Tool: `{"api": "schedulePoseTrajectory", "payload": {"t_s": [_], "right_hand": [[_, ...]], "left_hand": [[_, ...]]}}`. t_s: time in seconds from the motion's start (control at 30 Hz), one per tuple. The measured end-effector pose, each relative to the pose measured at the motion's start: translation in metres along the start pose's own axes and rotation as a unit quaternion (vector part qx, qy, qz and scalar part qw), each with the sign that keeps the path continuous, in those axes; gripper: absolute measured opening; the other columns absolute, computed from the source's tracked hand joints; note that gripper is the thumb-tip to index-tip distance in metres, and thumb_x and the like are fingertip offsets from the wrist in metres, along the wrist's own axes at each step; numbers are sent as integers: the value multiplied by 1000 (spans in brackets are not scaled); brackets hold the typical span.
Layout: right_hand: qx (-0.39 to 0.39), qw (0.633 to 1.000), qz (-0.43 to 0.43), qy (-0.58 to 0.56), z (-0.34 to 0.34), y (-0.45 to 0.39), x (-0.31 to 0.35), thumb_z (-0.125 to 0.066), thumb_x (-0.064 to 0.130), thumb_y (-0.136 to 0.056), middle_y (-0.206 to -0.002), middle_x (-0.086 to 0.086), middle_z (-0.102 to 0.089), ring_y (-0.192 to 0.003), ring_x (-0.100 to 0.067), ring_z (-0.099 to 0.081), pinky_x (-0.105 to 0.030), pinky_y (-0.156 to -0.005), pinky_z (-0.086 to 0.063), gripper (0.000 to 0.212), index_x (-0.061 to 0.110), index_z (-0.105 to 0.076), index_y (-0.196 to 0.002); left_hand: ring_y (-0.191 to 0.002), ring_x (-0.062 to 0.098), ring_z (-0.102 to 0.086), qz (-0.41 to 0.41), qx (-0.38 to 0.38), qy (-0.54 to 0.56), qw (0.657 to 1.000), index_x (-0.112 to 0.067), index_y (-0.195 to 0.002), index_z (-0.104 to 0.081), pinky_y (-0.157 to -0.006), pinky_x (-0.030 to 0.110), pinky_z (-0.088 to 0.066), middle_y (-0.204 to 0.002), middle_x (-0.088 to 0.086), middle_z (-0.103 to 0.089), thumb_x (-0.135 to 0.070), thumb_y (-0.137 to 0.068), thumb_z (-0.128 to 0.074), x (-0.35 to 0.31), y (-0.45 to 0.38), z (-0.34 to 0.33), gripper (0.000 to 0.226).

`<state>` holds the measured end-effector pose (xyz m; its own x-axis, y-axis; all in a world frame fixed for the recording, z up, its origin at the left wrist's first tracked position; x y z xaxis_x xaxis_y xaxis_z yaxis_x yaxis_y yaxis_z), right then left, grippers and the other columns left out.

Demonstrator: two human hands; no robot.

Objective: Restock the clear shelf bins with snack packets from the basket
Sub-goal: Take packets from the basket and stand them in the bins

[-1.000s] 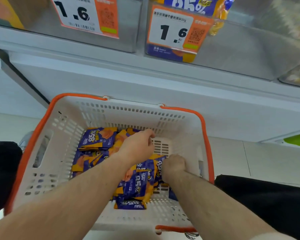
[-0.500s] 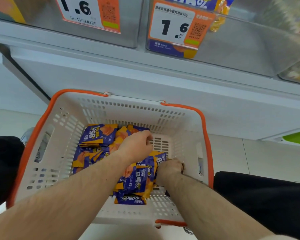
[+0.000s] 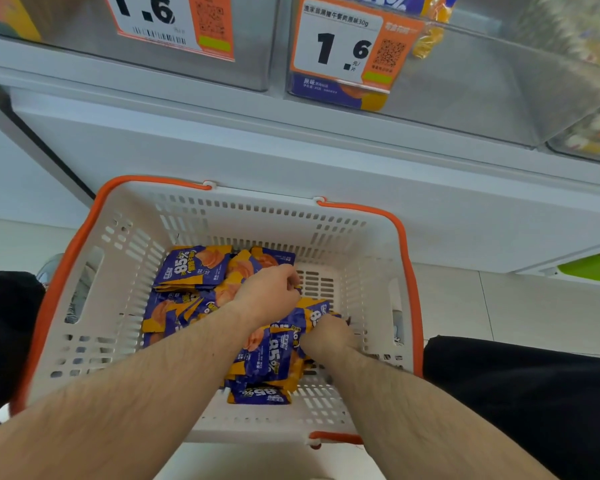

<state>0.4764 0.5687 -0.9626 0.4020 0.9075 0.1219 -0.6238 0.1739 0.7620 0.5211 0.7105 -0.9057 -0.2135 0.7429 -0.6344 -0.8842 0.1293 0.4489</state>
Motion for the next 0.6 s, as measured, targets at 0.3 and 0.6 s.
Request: {"api": "schedulePoseTrajectory", "payload": {"t_s": [0.3, 0.6], "right_hand": [[-73, 970, 34, -230, 16, -8, 3, -53, 18, -85, -60, 4, -42, -54, -14, -39, -29, -49, -29, 25, 19, -41, -62], [59, 998, -13, -15, -27, -34, -21, -77, 40, -77, -160, -15, -6, -143, -36, -27, -46, -111, -38, 112, 28, 2, -156]], "left_hand": [[-91, 13, -57, 42, 11, -26, 999, -22, -118, -56, -74, 27, -50, -109, -4, -62, -19, -97, -48, 23, 4, -5, 23], [-94, 14, -59, 40, 22, -27, 999, -22, -121, -55, -77, 29, -54, -112, -3, -62, -20, -98, -46, 16, 6, -6, 24]]}}
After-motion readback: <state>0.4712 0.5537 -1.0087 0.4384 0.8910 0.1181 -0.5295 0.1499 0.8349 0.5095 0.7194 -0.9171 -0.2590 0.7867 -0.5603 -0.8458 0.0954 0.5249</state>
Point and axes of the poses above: each hand's wrist, its own y-axis away from the middle knuckle, its own z-axis out of the back of the hand, x = y × z, the point moved 6 cm from there along -y, towards the middle knuckle
